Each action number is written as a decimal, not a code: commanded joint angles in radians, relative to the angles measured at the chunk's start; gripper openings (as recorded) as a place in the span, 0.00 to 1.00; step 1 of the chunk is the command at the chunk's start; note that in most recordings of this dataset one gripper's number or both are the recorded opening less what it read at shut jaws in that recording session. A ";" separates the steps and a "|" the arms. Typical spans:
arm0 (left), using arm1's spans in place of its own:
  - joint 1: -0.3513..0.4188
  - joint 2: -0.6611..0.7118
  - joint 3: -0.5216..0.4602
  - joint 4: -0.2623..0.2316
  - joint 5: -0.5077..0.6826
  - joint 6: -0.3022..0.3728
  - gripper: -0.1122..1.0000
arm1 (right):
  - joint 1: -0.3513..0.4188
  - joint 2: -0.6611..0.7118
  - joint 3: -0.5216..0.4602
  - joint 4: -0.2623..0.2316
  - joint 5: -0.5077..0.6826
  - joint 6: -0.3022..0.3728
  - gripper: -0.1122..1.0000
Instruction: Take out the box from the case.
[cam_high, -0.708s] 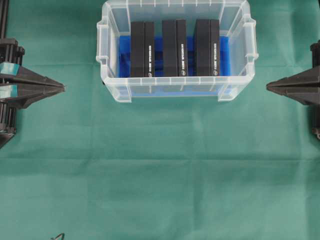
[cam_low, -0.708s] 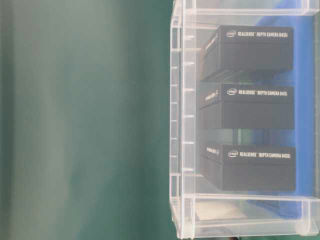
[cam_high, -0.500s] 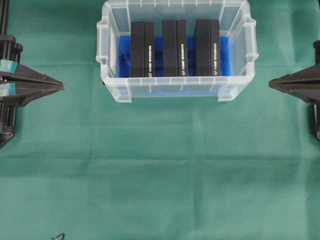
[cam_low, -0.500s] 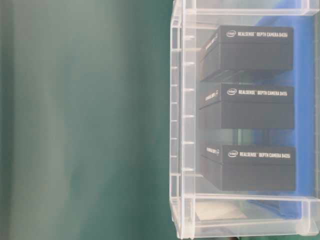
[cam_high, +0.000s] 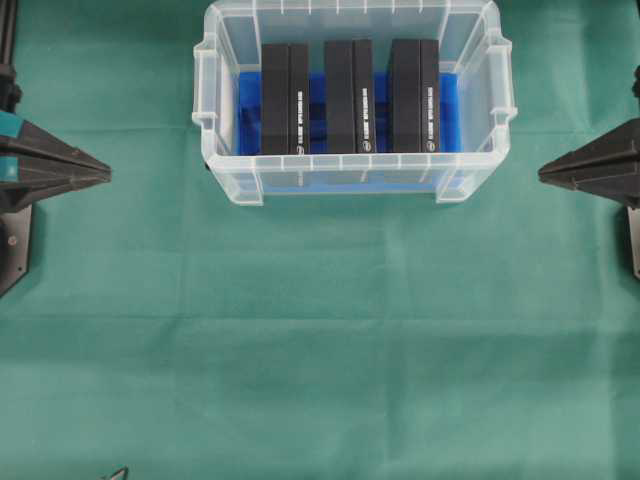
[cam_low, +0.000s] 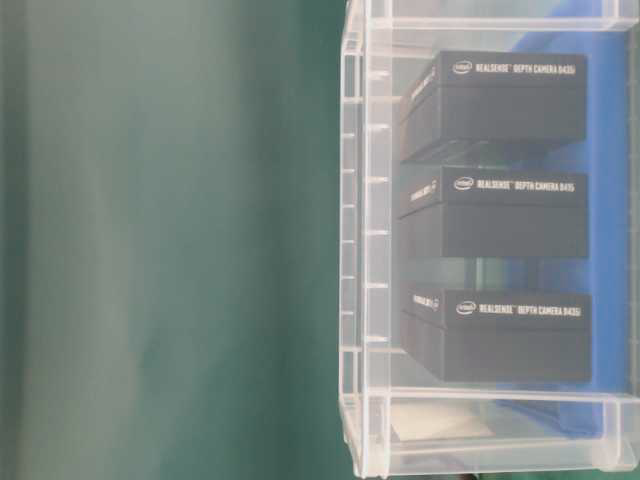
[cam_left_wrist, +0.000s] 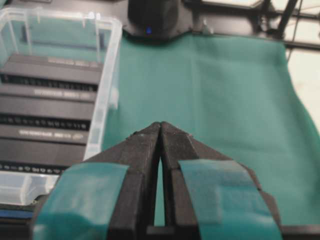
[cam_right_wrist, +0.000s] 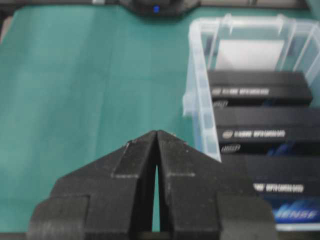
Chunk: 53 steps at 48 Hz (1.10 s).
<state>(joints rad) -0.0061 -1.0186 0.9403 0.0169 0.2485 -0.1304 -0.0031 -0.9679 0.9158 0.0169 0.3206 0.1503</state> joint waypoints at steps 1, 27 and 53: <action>-0.002 0.020 -0.100 0.008 0.060 -0.003 0.11 | -0.002 0.006 -0.071 0.000 0.041 0.020 0.10; -0.002 0.074 -0.215 0.008 0.275 0.000 0.11 | -0.002 0.023 -0.158 -0.018 0.176 0.044 0.10; -0.009 0.196 -0.383 0.008 0.821 -0.176 0.11 | -0.002 0.238 -0.350 -0.020 0.966 0.356 0.10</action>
<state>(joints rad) -0.0123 -0.8422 0.5998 0.0261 1.0293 -0.2991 -0.0031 -0.7685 0.6197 -0.0015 1.1950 0.4648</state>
